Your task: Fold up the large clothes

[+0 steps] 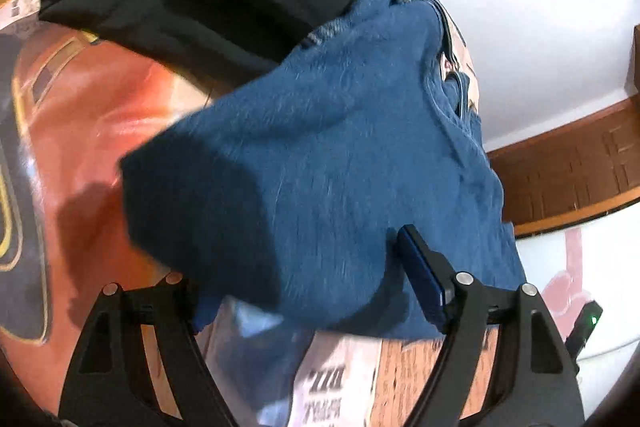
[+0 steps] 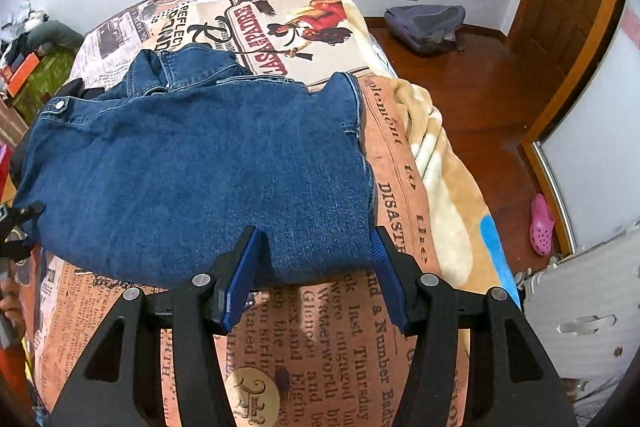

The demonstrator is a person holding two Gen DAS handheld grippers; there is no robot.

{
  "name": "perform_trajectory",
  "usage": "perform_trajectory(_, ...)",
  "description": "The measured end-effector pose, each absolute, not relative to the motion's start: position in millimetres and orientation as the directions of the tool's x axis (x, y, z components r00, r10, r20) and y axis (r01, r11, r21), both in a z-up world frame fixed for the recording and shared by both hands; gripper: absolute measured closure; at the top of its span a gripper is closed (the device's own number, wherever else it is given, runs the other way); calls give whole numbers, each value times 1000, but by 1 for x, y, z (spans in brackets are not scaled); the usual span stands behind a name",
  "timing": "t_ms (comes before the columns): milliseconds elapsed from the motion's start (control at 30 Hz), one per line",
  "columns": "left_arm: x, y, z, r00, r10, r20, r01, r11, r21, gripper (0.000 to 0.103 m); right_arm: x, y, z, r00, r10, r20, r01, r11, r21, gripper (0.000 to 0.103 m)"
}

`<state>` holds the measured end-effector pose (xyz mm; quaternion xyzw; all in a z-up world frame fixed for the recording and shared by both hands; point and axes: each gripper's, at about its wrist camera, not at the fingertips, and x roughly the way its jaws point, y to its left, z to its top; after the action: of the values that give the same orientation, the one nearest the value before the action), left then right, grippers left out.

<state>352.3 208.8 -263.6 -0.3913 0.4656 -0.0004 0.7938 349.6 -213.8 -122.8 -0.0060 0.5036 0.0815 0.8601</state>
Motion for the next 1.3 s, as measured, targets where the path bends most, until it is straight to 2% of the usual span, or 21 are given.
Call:
perform_trajectory(67,359,207,-263,574,-358,-736,-369,690,-623,30,350,-213,-120,478,136,-868,-142,987,76,51)
perform_trajectory(100,363,205,-261,576,-342,-743,-374,697,-611,34,349,-213,-118,481,140,-866,-143,986,81,51)
perform_trajectory(167,369,197,-255,582,-302,-755,-376,723,-579,51,347,-210,-112,498,150,-854,-150,985,85,50)
perform_trajectory(200,371,194,-251,585,-273,-764,-380,740,-555,53,346,-208,-108,508,150,-848,-155,985,81,50)
perform_trajectory(233,374,188,-247,582,-232,-779,-381,769,-514,58,345,-206,-106,519,148,-842,-159,984,74,50)
perform_trajectory(300,379,172,-231,579,-137,-804,-353,846,-399,67,346,-200,-104,526,143,-838,-173,983,59,43)
perform_trajectory(367,380,150,-203,613,-55,-788,-293,911,-291,79,348,-191,-104,523,117,-844,-189,982,19,42)
perform_trajectory(433,378,132,-175,665,-43,-746,-232,937,-261,80,348,-183,-100,534,99,-840,-202,979,-13,42)
perform_trajectory(600,378,109,-109,763,-125,-635,-109,943,-316,86,336,-172,-78,619,107,-778,-231,972,-50,40)
perform_trajectory(733,364,120,-69,797,-207,-567,-21,929,-368,89,340,-148,-69,564,223,-795,-307,950,49,35)
perform_trajectory(833,353,129,-48,825,-218,-521,1,923,-385,89,348,-111,-73,465,337,-819,-415,900,135,35)
perform_trajectory(900,345,133,-41,840,-201,-503,-11,922,-386,89,352,-81,-80,422,363,-830,-450,879,156,35)
perform_trajectory(1067,329,151,-33,863,-114,-492,-57,946,-320,89,351,-8,-119,243,436,-867,-523,811,261,35)
perform_trajectory(1133,329,150,-43,851,-74,-519,-76,962,-262,90,345,16,-137,189,433,-881,-552,789,269,35)
perform_trajectory(1300,336,145,-68,829,-65,-555,-82,968,-236,90,336,21,-157,133,418,-899,-582,767,271,35)
